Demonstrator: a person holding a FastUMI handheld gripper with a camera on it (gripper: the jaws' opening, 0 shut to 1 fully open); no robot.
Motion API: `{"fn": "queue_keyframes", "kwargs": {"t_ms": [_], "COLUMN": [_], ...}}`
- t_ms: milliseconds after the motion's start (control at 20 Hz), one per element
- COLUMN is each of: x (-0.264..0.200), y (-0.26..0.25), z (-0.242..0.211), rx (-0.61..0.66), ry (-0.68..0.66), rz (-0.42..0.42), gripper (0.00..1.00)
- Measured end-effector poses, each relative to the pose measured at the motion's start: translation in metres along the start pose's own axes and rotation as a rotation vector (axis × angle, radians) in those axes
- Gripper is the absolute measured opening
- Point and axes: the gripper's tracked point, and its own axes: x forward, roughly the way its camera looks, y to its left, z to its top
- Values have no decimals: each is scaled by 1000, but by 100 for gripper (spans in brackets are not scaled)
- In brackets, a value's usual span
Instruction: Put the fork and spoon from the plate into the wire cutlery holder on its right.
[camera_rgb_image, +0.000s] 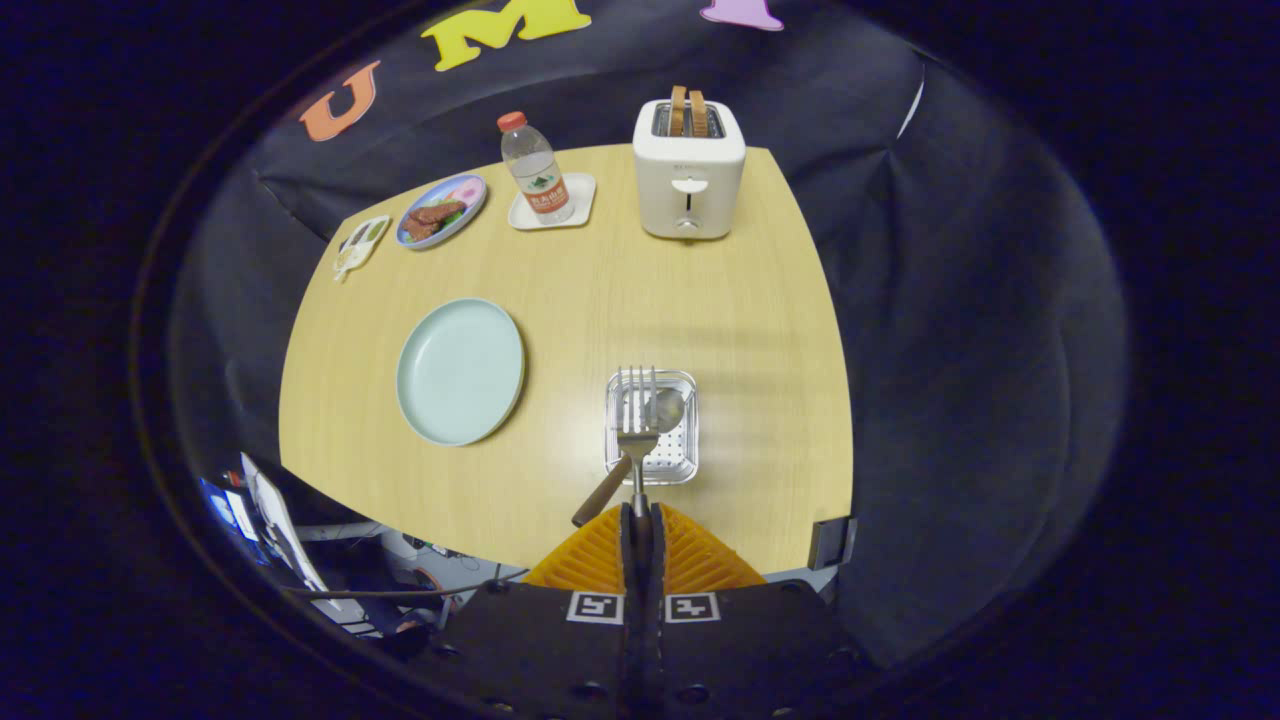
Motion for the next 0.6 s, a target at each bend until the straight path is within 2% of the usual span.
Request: {"fn": "queue_keyframes", "kwargs": {"t_ms": [300, 600], "x": [21, 39], "y": [-7, -11], "z": [-1, -1], "rx": [43, 85], "ry": [114, 168], "rz": [19, 22], "gripper": [1, 3]}}
